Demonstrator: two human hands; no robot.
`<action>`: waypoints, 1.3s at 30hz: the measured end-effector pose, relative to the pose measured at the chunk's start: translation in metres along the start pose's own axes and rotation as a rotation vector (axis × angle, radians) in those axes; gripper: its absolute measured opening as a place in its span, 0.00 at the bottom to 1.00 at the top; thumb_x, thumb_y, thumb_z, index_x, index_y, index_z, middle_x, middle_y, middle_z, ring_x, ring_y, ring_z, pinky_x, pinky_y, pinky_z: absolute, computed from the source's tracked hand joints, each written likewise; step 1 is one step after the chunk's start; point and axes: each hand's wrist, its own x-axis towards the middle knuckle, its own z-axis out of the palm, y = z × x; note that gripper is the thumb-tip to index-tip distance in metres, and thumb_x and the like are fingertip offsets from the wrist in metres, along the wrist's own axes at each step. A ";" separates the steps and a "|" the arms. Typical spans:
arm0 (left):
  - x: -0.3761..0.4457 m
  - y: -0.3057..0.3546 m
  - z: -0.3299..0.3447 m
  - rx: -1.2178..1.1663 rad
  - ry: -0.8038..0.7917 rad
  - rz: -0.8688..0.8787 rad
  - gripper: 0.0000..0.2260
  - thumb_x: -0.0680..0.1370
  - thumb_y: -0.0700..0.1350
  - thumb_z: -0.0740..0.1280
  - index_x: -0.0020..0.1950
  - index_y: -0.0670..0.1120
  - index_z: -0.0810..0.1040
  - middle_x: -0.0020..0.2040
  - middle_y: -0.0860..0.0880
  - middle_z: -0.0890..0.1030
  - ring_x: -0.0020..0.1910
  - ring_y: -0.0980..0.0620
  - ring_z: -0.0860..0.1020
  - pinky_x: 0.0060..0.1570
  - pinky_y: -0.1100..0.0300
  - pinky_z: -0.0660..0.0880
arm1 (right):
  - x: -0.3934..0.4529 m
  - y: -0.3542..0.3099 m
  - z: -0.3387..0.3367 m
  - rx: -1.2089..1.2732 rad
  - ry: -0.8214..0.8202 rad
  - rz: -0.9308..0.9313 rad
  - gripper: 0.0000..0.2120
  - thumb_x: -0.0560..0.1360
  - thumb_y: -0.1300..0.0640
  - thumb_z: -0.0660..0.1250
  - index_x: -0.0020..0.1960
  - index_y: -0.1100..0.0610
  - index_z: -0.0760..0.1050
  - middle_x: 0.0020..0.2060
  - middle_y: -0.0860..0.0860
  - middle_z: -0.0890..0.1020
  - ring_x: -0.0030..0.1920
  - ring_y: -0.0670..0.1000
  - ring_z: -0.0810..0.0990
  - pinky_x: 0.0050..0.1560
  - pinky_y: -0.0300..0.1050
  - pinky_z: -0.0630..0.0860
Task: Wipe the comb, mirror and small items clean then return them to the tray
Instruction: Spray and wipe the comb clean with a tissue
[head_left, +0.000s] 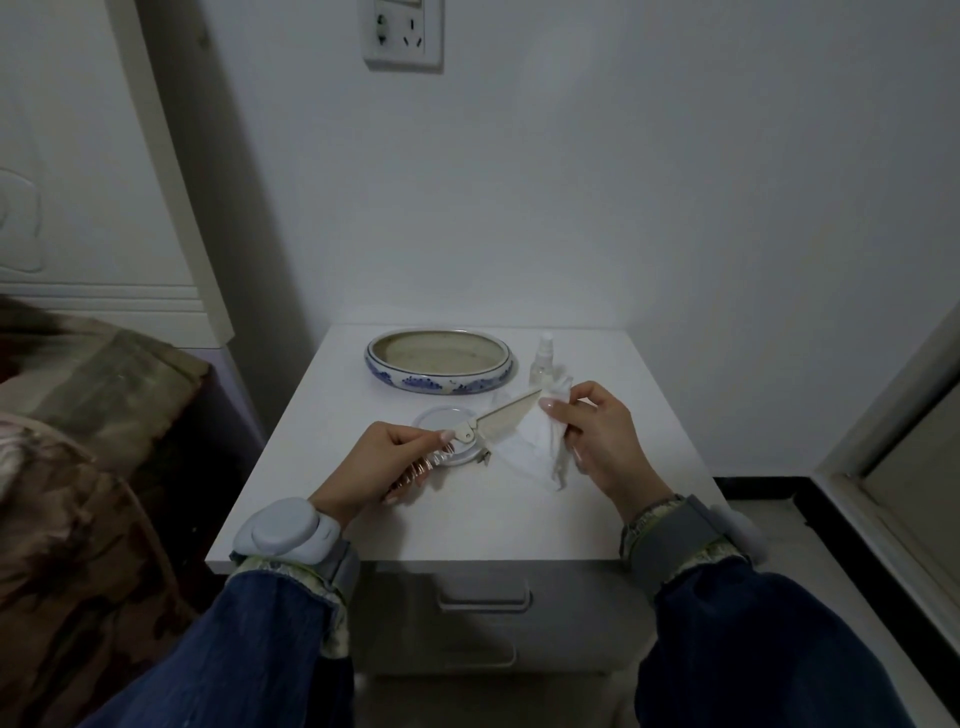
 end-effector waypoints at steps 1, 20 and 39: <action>0.000 0.000 0.000 0.002 0.000 -0.001 0.10 0.76 0.48 0.67 0.38 0.46 0.84 0.24 0.43 0.73 0.16 0.52 0.64 0.18 0.66 0.61 | 0.000 0.000 0.000 -0.004 0.002 -0.005 0.14 0.73 0.71 0.65 0.35 0.60 0.64 0.17 0.47 0.73 0.16 0.40 0.68 0.17 0.29 0.63; 0.000 0.001 0.004 0.011 0.019 -0.017 0.13 0.74 0.51 0.69 0.36 0.44 0.84 0.23 0.44 0.73 0.18 0.51 0.64 0.20 0.64 0.61 | 0.021 0.022 -0.005 0.037 0.014 -0.021 0.13 0.72 0.70 0.66 0.35 0.58 0.67 0.33 0.55 0.75 0.37 0.51 0.76 0.40 0.39 0.76; -0.003 0.007 0.008 -0.014 0.076 0.015 0.17 0.77 0.49 0.65 0.30 0.46 0.80 0.21 0.48 0.72 0.17 0.53 0.63 0.20 0.65 0.62 | 0.018 0.020 -0.001 0.262 -0.085 0.015 0.03 0.74 0.67 0.64 0.47 0.63 0.75 0.41 0.55 0.83 0.43 0.50 0.82 0.48 0.43 0.80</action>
